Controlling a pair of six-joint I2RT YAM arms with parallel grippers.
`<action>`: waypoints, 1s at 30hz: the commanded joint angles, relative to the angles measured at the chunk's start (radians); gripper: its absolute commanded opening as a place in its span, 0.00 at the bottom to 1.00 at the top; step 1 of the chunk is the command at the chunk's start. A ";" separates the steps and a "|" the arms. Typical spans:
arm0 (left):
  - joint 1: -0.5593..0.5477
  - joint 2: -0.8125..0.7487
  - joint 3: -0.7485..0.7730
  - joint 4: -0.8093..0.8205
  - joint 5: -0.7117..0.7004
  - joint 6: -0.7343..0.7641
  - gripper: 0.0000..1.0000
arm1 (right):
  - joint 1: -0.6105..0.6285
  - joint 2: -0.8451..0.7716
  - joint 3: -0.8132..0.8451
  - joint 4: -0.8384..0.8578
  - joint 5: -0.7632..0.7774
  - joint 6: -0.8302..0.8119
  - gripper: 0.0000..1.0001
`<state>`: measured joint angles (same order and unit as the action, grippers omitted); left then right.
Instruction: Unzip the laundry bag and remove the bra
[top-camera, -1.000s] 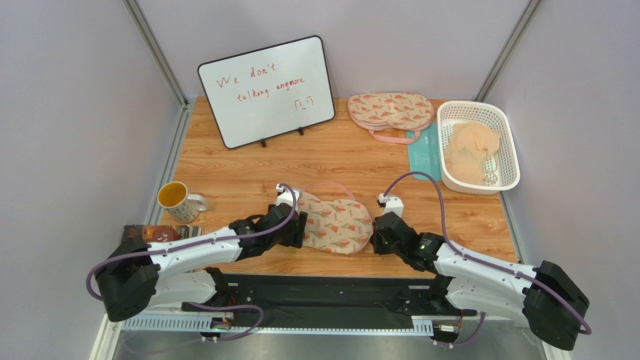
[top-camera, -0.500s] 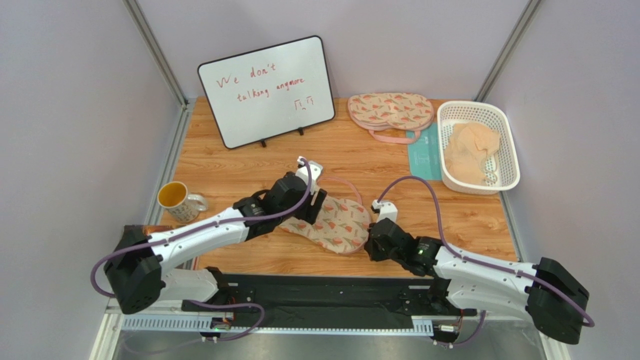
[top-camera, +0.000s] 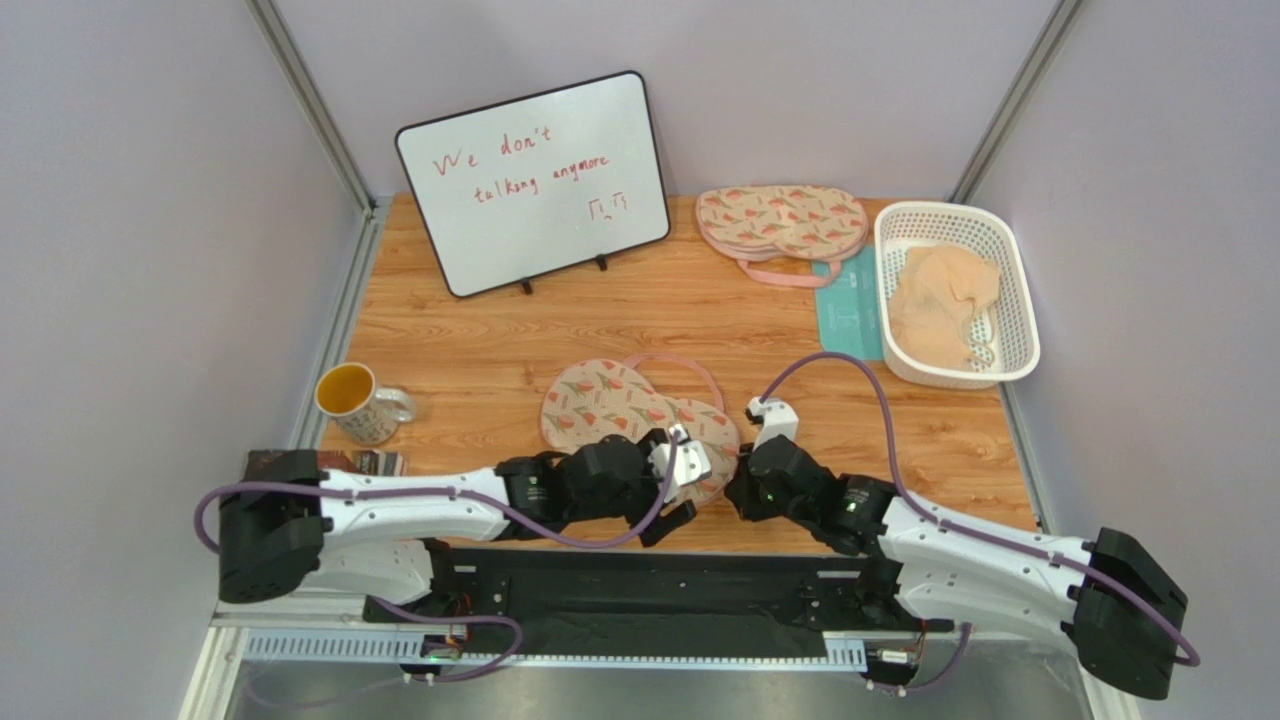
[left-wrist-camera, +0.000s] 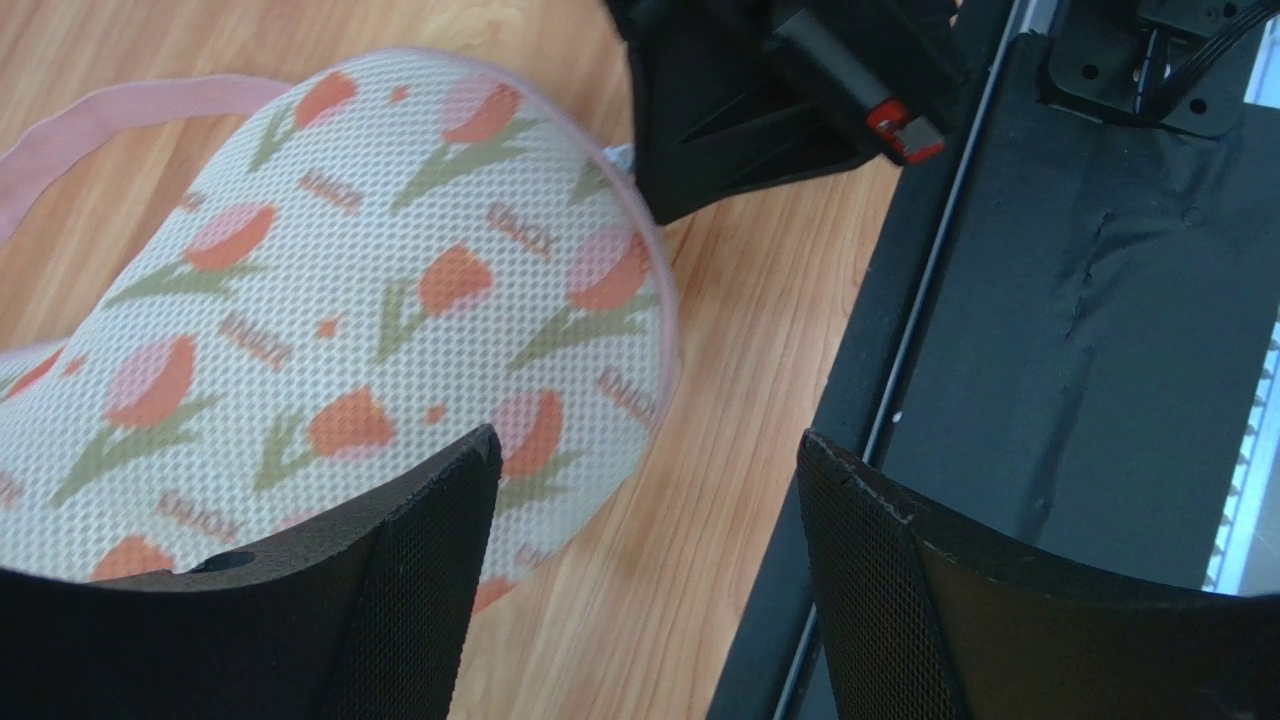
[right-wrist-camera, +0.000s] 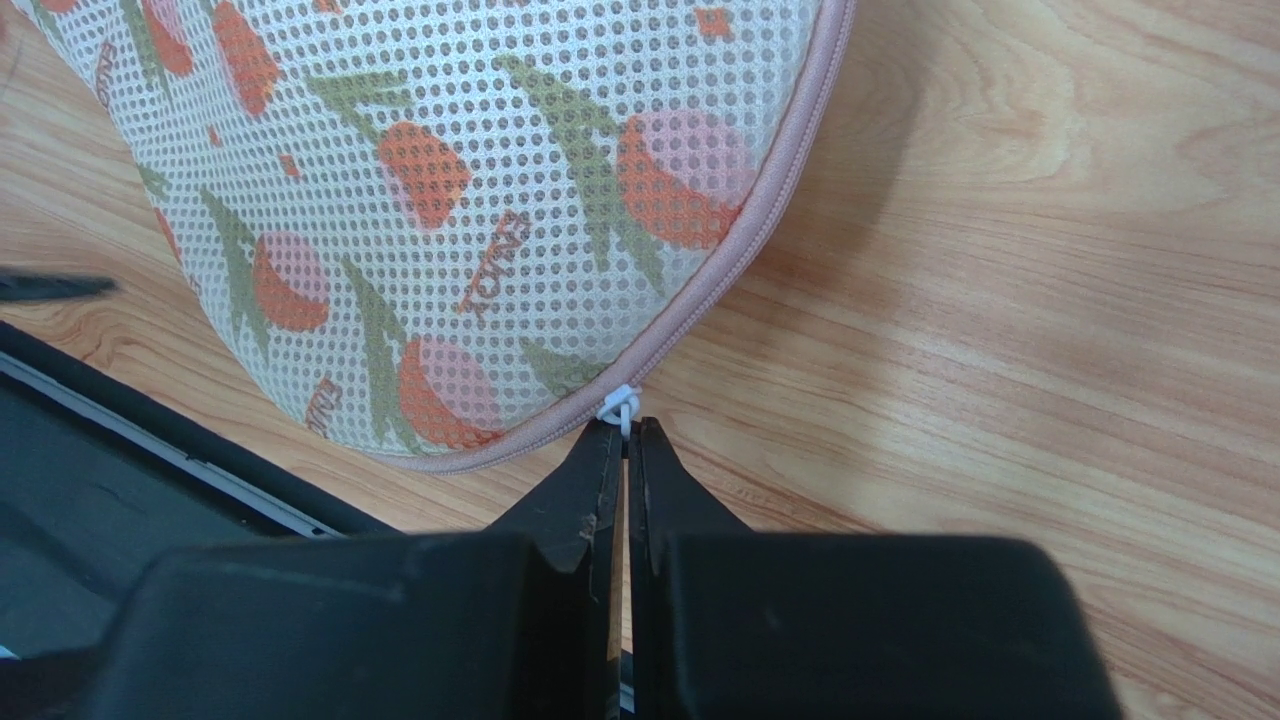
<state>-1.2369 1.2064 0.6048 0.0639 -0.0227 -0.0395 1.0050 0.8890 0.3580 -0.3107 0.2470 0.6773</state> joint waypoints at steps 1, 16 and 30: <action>-0.055 0.107 0.099 0.079 -0.081 0.038 0.79 | 0.004 0.011 0.022 0.021 -0.012 0.008 0.00; -0.125 0.314 0.150 0.129 -0.275 0.096 0.78 | 0.004 0.008 0.019 0.039 -0.031 0.002 0.00; -0.141 0.386 0.188 0.109 -0.462 0.063 0.31 | 0.004 0.005 0.019 0.032 -0.045 -0.001 0.00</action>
<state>-1.3731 1.5784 0.7521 0.1608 -0.4183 0.0288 1.0050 0.9012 0.3580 -0.3092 0.2142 0.6765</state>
